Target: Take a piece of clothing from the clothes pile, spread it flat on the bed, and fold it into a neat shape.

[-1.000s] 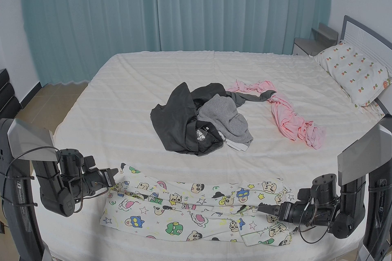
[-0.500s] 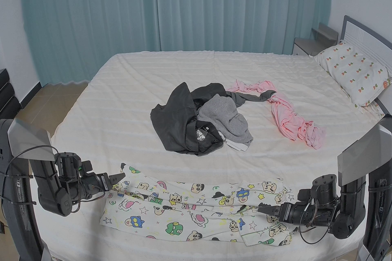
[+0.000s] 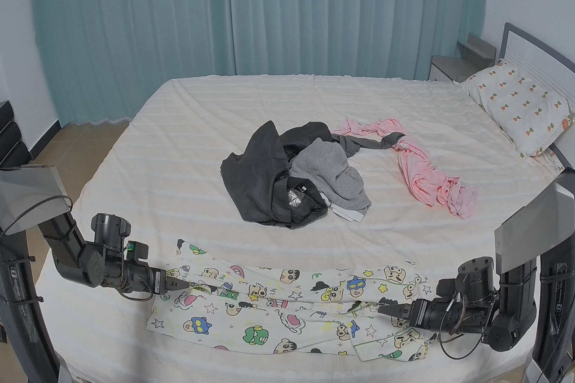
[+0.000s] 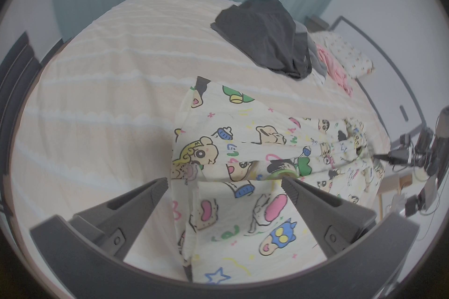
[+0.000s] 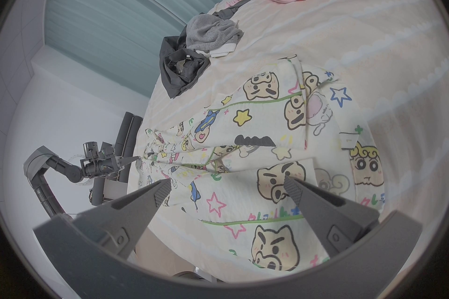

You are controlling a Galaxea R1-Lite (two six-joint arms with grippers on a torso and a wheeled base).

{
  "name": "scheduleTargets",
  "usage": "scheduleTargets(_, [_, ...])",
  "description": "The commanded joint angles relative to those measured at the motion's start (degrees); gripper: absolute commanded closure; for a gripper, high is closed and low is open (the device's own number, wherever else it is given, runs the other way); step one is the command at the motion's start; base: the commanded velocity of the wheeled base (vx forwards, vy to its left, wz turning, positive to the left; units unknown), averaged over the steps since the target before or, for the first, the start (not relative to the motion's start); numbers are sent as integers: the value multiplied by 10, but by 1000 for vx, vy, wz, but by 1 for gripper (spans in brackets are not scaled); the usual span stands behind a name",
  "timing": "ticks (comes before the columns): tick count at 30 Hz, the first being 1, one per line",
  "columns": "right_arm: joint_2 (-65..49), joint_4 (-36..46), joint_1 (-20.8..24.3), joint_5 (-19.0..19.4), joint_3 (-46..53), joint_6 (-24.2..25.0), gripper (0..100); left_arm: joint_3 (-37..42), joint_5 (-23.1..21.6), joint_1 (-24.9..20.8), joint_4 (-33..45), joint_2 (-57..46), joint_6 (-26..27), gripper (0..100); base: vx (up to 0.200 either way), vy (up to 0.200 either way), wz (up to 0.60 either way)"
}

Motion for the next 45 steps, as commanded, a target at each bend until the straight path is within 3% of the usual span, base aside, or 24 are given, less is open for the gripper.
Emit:
scheduleTargets(1, [1, -6, 1, 0, 1, 0, 0, -41, 23, -2, -1, 55, 5, 0, 0, 0, 0])
scheduleTargets(20, [5, -7, 4, 0, 1, 0, 0, -74, 37, -28, 2, 85, -22, 0, 0, 0, 0])
scheduleTargets(21, [5, -7, 4, 0, 1, 0, 0, -78, 43, -32, 2, 85, -36, 100, 0, 0, 0])
scheduleTargets(30, [5, -7, 0, 0, 0, 0, 0, -70, 43, -35, 5, 81, -49, 100, 0, 0, 0])
scheduleTargets(45, [-13, -8, -6, -1, 2, 1, 0, -54, 40, 4, 5, 44, -53, 100, 0, 0, 0])
